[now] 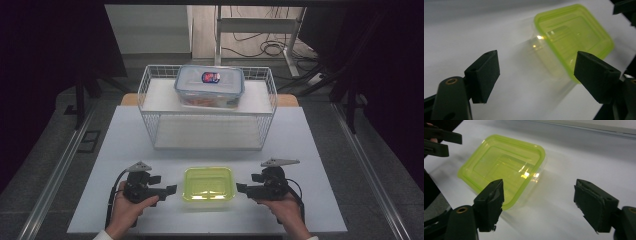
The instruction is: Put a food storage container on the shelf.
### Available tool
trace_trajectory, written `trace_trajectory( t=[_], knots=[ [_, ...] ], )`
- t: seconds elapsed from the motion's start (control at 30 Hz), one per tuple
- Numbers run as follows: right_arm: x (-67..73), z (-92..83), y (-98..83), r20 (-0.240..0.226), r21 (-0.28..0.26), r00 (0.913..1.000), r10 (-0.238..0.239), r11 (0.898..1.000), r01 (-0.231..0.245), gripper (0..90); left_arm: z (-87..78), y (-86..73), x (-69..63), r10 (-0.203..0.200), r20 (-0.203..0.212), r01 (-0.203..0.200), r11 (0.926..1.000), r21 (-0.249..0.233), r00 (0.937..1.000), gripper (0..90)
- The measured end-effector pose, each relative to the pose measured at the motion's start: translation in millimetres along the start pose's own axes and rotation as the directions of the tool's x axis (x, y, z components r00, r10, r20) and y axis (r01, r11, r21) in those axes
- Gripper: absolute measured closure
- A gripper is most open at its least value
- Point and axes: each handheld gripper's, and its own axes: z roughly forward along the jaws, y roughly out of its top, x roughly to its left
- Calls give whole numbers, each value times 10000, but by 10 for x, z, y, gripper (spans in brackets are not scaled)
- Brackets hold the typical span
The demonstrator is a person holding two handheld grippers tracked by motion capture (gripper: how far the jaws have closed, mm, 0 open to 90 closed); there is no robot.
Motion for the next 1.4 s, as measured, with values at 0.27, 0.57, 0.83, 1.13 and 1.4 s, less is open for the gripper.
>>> trace_trajectory(
  t=[0.27,0.57,0.83,1.13,1.4],
  knots=[
    [34,89,46,-73,168,9999,134,9998,-133,316,134,138,-31,-1046,514,1033,9943,269,9932,267],
    [-23,225,99,-283,218,9983,502,9985,-496,359,308,151,5,-1953,848,1875,9779,920,9771,322],
    [-71,335,122,-671,541,9934,926,9946,-890,412,374,126,57,-2485,1525,2299,9645,1299,9565,480],
    [-129,437,86,-1293,1067,9781,1631,9829,-1498,494,417,117,65,-2560,1652,2328,9613,1473,9525,589],
    [-188,516,34,-1980,1515,9496,2430,9647,-2153,705,429,108,72,-2630,1985,2340,9593,1581,9442,729]
  ],
)
